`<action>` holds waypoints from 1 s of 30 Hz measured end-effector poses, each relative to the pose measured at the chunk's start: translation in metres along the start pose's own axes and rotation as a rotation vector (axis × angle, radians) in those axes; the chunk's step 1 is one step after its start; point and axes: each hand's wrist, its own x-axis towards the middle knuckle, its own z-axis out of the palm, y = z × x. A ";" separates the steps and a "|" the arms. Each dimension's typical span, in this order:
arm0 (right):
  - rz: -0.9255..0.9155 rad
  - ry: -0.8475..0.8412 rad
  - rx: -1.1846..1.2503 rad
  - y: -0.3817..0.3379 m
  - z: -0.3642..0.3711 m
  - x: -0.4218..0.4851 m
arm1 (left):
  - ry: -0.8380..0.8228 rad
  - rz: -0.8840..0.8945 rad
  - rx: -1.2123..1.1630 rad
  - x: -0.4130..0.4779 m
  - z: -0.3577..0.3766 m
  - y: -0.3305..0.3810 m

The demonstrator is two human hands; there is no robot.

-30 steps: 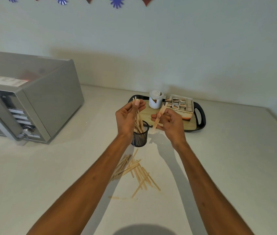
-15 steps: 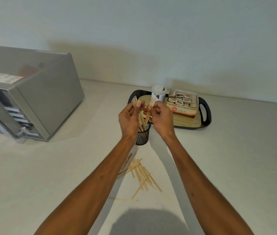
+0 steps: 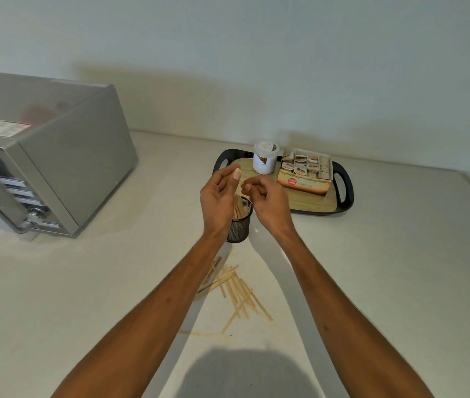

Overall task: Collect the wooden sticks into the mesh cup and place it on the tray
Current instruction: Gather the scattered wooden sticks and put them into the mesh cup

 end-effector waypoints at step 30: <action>0.336 -0.519 -0.802 0.026 -0.031 -0.135 | -0.353 -0.454 1.583 -0.112 -0.146 0.023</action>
